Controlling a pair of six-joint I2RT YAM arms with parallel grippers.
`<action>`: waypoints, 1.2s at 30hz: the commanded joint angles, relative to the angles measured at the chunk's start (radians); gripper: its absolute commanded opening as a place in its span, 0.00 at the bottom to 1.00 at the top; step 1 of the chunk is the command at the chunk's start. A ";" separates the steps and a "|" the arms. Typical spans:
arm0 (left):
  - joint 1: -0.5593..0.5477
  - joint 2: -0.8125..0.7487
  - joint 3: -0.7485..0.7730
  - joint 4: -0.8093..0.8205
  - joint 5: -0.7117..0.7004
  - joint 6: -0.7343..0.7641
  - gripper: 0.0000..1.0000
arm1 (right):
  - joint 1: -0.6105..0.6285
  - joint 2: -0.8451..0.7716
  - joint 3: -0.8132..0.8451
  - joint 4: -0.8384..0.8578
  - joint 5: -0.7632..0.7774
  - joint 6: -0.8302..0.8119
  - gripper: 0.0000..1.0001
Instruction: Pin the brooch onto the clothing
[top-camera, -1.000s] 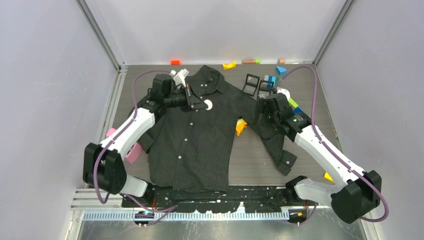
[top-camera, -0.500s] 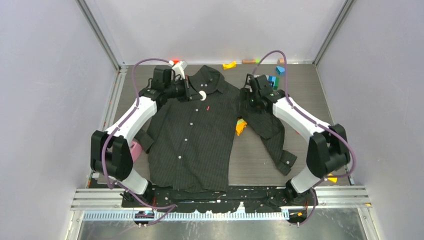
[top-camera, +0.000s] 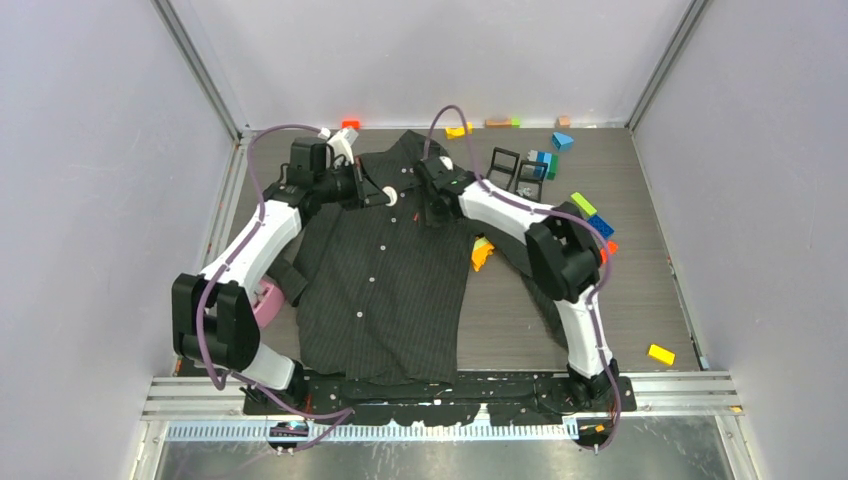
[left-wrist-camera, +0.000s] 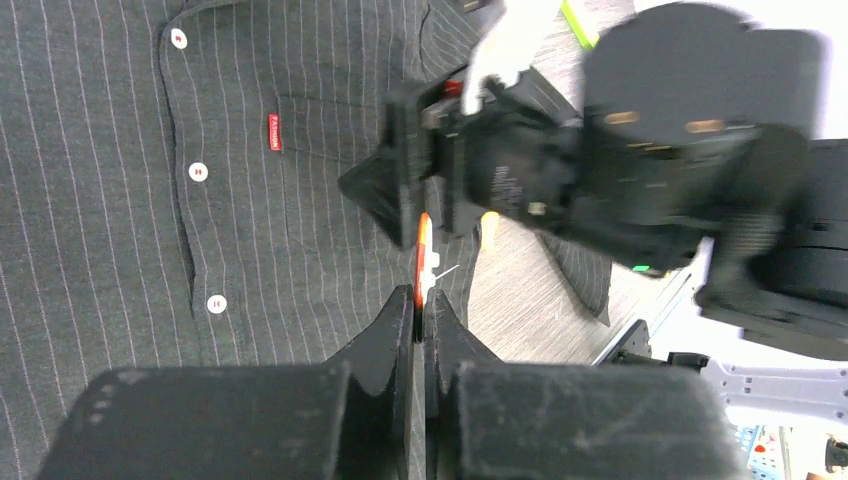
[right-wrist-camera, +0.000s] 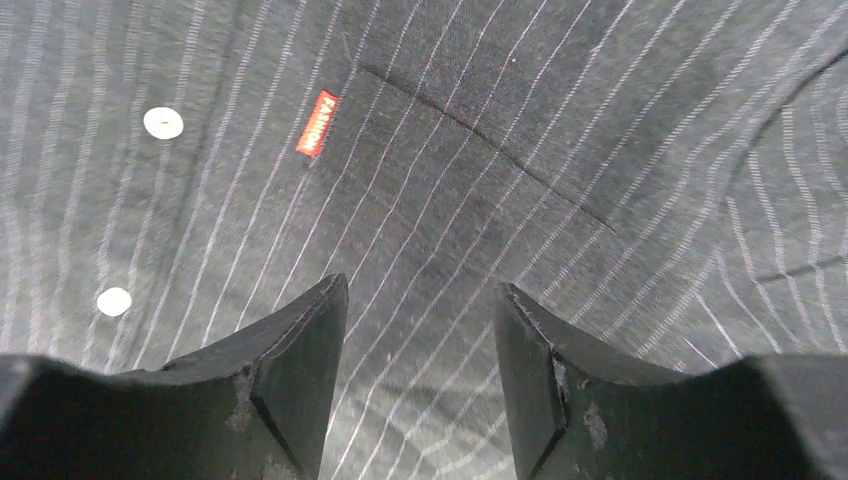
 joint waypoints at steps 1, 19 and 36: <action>0.006 -0.054 0.017 -0.006 0.015 0.022 0.00 | 0.004 0.081 0.093 -0.058 0.129 0.049 0.60; 0.006 -0.039 0.008 0.015 0.050 -0.010 0.00 | 0.013 0.152 0.071 -0.017 0.134 0.053 0.03; -0.052 -0.021 -0.054 0.080 -0.161 -0.023 0.00 | 0.014 -0.060 -0.040 0.006 0.110 0.069 0.48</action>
